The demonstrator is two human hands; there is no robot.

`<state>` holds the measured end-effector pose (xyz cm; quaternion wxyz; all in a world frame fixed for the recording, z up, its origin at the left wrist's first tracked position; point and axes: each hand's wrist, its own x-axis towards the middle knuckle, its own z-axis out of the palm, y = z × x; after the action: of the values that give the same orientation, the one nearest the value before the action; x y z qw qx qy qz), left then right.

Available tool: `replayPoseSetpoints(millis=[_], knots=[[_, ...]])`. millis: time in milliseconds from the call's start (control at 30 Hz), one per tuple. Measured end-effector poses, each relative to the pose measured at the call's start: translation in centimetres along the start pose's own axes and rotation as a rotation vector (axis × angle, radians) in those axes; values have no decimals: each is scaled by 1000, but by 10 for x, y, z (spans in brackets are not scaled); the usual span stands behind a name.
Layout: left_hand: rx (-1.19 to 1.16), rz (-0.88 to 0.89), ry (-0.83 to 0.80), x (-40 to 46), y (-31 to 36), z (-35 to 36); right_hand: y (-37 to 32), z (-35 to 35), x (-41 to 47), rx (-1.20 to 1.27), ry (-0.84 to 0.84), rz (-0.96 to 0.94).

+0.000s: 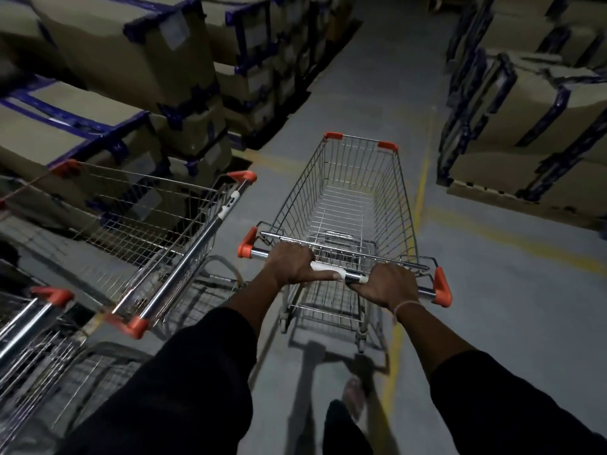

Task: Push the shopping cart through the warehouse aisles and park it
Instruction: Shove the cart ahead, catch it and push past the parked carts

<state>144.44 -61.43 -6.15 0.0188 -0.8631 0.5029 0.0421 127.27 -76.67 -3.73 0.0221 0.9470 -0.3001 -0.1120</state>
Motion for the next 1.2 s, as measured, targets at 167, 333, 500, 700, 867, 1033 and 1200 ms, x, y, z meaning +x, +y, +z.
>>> replayPoseSetpoints(millis=[167,333,500,700,867,1033,1200], knots=[[-49,-114,-22,82,-24,-12,16,-22,101,-31,-9,-90],[-61,-199,0,145,-44,-22,28,-35,190,-40,0,-183],[-60,-288,5,199,-60,-25,38,-49,265,-31,12,-277],[-16,-389,42,259,-69,-23,52,-64,360,-98,13,-390],[-15,-464,102,304,-86,-28,50,-78,442,-164,42,-485],[-41,-556,102,340,-119,-28,27,-93,508,-155,4,-571],[-58,-642,111,354,-148,-28,1,-101,553,-145,15,-676]])
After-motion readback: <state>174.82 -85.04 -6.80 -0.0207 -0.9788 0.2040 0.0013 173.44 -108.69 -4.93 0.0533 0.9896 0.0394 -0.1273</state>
